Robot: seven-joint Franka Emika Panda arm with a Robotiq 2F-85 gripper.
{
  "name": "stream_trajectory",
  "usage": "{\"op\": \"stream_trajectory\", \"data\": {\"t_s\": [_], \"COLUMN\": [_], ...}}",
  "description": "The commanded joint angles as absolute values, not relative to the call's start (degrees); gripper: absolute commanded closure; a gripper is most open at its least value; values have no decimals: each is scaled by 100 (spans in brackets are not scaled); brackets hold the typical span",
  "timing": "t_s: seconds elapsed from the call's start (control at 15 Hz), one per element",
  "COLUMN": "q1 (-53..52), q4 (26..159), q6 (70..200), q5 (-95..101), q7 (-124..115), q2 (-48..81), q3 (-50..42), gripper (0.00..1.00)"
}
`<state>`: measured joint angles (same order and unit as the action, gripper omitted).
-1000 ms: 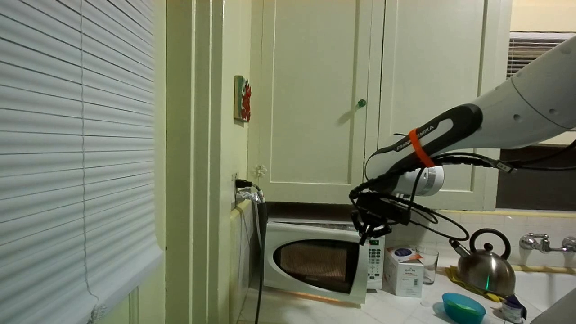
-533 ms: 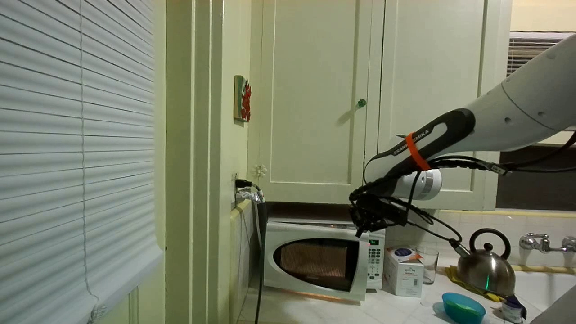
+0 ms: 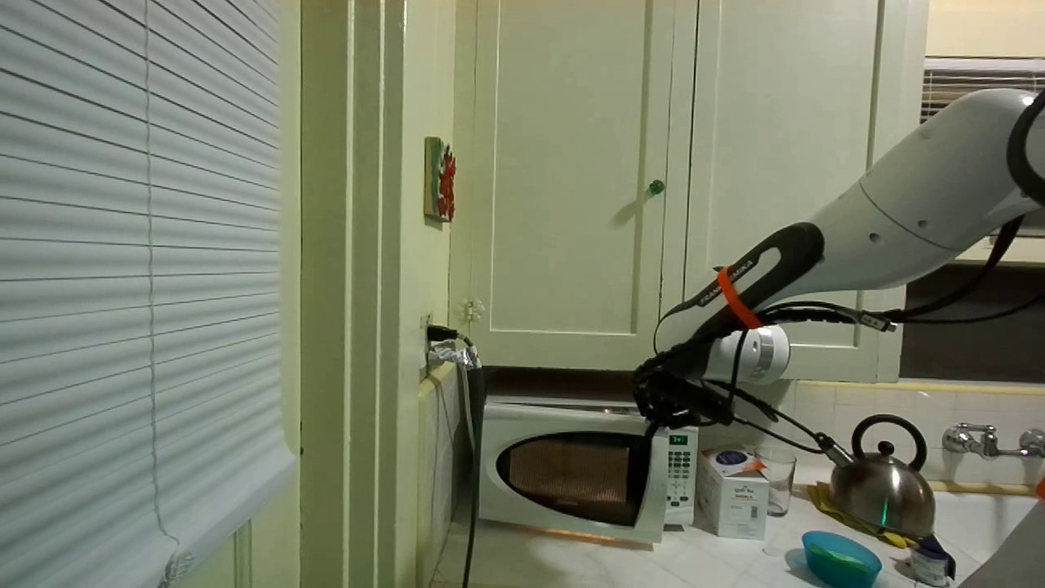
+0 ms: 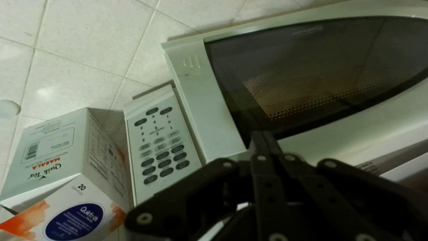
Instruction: Close the microwave door.
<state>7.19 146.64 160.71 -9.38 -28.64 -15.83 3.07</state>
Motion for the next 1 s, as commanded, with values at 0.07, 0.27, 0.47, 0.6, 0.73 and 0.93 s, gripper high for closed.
{"op": "stream_trajectory", "data": {"t_s": [0.07,0.27,0.47,0.6,0.73,0.93], "q1": [652,434,222,145,59,-62], "q4": [14483,14321,14319,14340,14343,14302], "q6": [17036,17445,17556,17600,17645,17803], "q5": [-985,-1264,-1609,-1747,-1880,-2005], "q7": [-2428,-2091,-1698,-1475,-1270,-984], "q2": [-1083,-742,-641,-667,-674,-578], "q3": [163,11,-202,-311,-418,-552], "gripper": [100,100,100,100,100,100]}}
